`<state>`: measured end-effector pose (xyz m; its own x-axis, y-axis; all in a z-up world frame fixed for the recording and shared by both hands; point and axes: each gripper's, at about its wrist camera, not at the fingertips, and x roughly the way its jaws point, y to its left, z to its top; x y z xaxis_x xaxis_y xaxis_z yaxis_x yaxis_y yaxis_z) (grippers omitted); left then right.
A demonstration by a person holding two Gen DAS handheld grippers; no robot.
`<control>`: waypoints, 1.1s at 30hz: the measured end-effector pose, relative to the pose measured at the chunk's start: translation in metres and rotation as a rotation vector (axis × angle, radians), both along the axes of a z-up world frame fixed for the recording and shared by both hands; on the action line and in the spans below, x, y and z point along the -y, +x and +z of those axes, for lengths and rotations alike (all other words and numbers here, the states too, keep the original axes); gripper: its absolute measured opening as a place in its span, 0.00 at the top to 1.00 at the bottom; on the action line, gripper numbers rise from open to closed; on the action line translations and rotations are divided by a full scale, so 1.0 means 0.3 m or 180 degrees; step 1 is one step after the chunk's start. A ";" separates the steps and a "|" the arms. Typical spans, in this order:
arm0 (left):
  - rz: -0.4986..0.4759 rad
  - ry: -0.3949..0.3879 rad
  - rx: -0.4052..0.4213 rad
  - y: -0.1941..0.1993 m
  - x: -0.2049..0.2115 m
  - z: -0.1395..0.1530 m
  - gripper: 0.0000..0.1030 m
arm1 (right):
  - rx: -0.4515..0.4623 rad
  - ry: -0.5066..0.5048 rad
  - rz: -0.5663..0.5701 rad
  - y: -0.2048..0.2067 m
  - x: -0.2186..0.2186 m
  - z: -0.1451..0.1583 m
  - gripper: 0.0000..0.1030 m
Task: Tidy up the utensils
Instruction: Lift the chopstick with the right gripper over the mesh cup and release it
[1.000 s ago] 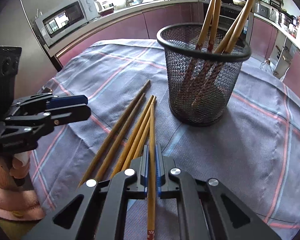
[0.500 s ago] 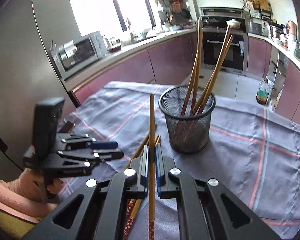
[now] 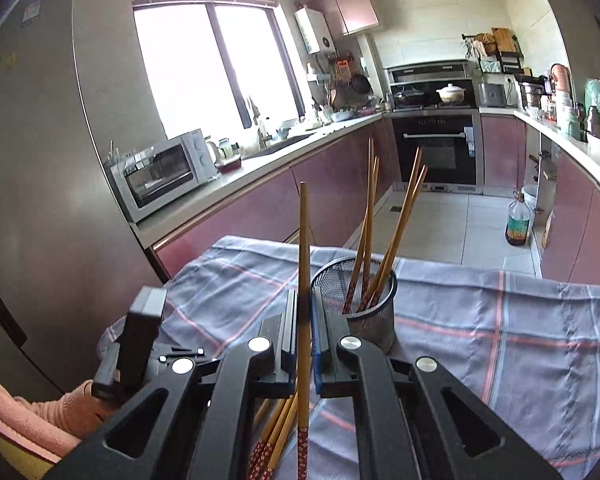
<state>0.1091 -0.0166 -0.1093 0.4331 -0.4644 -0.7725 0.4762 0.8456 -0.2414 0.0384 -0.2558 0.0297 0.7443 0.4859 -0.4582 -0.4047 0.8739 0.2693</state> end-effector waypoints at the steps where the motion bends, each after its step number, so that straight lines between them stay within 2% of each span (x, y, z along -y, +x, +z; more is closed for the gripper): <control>1: -0.0002 0.0007 -0.0003 0.001 0.003 -0.002 0.71 | 0.0043 0.0009 -0.0028 0.003 0.004 0.015 0.95; 11: 0.0000 0.0071 -0.0048 0.000 0.013 -0.017 0.73 | 0.0524 0.0158 -0.0306 0.124 0.045 0.168 0.95; 18: 0.0002 0.0112 -0.0032 0.004 0.012 -0.016 0.73 | 0.0763 0.0246 -0.0471 0.223 0.041 0.208 0.95; 24: 0.0003 0.0122 -0.0037 0.005 0.010 -0.017 0.76 | 0.0675 0.0247 -0.0552 0.318 0.024 0.165 0.95; 33: -0.0003 0.0147 -0.0046 0.006 0.010 -0.020 0.77 | 0.0236 -0.0049 -0.0495 0.402 -0.035 0.029 0.95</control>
<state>0.1109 -0.0197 -0.1153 0.4214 -0.4286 -0.7992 0.4737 0.8555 -0.2090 0.1590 -0.2454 0.0383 0.8419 0.3555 -0.4059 -0.2826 0.9313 0.2297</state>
